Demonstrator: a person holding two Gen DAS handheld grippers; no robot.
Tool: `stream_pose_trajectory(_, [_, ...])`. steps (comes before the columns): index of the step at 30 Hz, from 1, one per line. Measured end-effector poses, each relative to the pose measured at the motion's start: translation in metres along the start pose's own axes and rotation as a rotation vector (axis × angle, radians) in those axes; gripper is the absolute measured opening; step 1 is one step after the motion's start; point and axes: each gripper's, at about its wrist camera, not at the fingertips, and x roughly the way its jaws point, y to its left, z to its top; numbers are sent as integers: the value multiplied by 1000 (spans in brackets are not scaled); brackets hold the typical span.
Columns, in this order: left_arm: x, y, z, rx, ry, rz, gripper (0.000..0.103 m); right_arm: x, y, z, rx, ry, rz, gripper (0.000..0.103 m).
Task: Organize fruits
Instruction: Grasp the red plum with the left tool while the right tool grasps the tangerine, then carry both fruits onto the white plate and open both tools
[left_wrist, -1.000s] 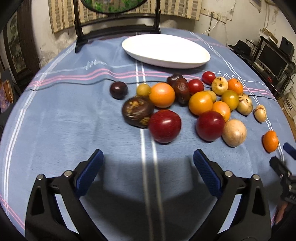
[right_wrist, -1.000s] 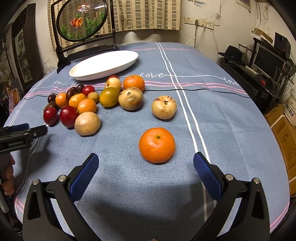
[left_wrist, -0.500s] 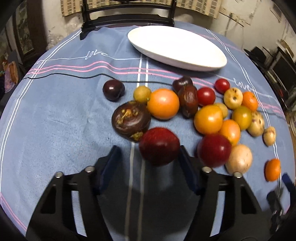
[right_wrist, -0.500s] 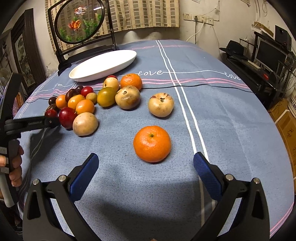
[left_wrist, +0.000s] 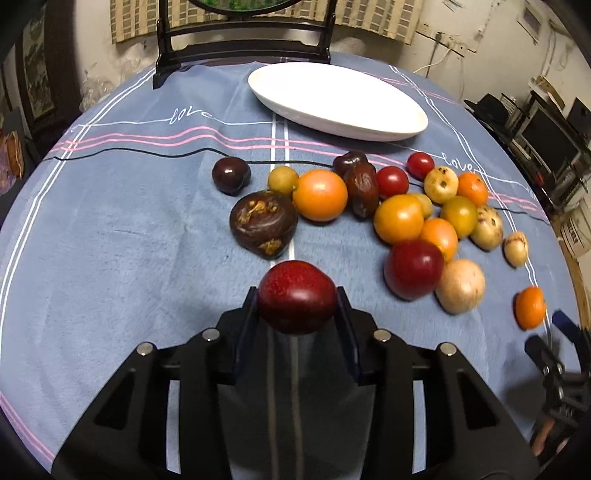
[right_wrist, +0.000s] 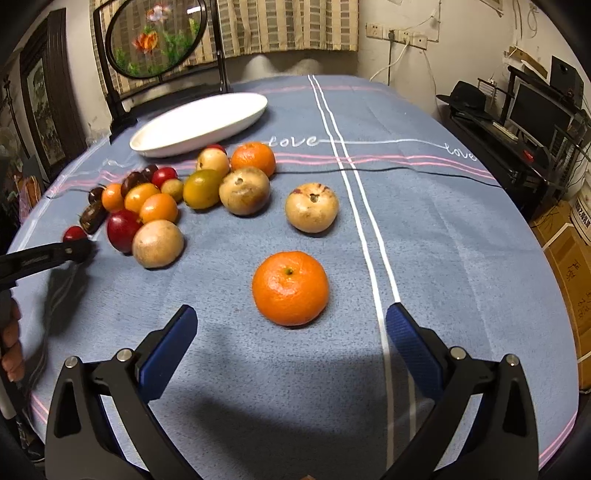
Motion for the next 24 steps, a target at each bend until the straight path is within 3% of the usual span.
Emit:
stream_pose_trajectory(6, [-3,0,-7,27,-14,-12,41,14,1,8,-7,32,-21,101])
stream_pose_trajectory(8, [-3,1,-8,30,-14,-16,41,18,-1,11,10,51,-12,91])
stream_pose_trajectory(10, [-3,1,-9,29,-13,-21,41,22,-2,13,23,76,-9,66])
stream_pose_trajectory(12, [-3,3,-9,28,-10,-30,41,28,-5,13,39,105,-18,58])
stream_pose_trajectory(13, [-2,4,-9,26,-7,-34,41,28,-4,13,35,87,-28,46])
stream_pose_trajectory(19, [-4,6,-9,37,-13,-46,41,26,8,17,10,98,-23,44])
stream_pose_trajectory(24, [-9,11,-7,48,-19,-50,41,9,20,26,-29,42,5,44])
